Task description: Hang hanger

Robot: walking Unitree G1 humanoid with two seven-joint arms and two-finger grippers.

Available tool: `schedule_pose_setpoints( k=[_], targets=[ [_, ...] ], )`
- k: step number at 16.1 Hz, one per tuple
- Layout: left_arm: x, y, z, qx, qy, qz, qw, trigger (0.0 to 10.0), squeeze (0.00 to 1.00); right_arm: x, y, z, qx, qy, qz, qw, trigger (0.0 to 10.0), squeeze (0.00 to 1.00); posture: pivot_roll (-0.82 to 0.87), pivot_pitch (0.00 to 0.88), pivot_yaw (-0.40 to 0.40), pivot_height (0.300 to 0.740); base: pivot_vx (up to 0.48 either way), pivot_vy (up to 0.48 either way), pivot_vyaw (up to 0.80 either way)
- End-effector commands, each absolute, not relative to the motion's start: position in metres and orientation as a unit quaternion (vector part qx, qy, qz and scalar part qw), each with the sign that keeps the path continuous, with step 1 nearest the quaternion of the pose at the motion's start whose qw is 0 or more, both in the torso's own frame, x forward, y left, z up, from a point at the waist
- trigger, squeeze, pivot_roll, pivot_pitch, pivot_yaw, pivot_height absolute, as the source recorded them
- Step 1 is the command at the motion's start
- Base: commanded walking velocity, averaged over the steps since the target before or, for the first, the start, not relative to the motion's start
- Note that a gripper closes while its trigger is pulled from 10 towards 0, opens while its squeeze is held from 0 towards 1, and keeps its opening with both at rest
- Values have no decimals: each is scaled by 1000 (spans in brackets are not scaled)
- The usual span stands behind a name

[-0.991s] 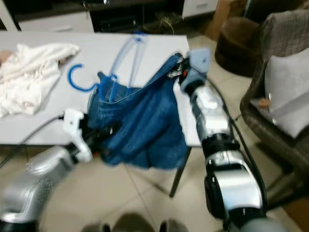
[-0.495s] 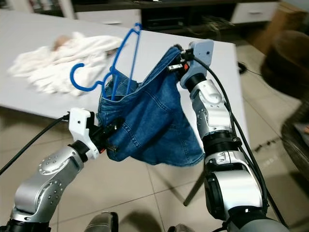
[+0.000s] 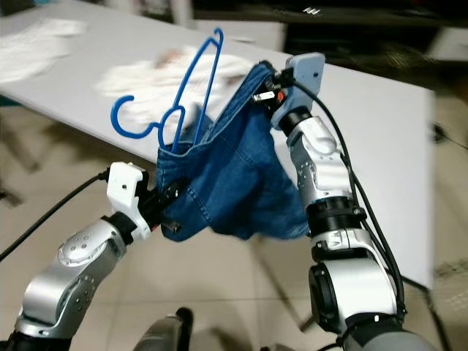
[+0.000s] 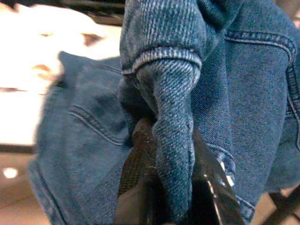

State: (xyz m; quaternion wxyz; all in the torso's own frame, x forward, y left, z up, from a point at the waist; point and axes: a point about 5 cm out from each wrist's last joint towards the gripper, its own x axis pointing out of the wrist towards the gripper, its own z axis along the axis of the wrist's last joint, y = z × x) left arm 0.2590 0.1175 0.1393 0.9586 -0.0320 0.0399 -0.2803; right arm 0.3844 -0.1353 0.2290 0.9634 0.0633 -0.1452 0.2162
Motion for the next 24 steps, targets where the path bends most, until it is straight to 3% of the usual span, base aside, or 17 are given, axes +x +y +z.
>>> schedule_pose_setpoints(
  k=[1, 8, 10, 13, 17, 20, 24],
  targets=[
    [258, 123, 134, -21, 53, -262, 963, 10000, 0, 381, -144, 242, 82, -174, 207, 959, 10000, 0, -3, 29, 25, 740, 0, 0, 800],
    [256, 116, 129, 7, 47, -277, 960, 10000, 0, 352, -117, 227, 82, -151, 341, 924, 10000, 0, -12, 28, 33, 740, 0, 0, 800],
    [254, 113, 126, 25, 43, -283, 958, 10000, 0, 329, -97, 212, 81, -127, 416, 897, 10000, 0, -11, 30, 37, 740, 0, 0, 800],
    [248, 113, 121, 31, 42, -284, 957, 10000, 0, 319, -89, 210, 89, -124, 446, 882, 10000, 0, -6, 34, 36, 740, 0, 0, 800],
    [236, 118, 105, 31, 67, -289, 954, 10000, 0, 317, -89, 205, 95, -116, 449, 881, 10000, 0, 1, 39, 30, 740, 0, 0, 800],
    [220, 114, 80, 17, 106, -330, 938, 10000, 0, 312, -83, 178, 83, -86, 444, 888, 10000, 0, 3, 41, 27, 740, 0, 0, 800],
    [219, 117, 65, 12, 115, -329, 937, 10000, 0, 313, -78, 147, 61, -46, 420, 904, 10000, 0, -1, 41, 26, 740, 0, 0, 400]
  ],
)
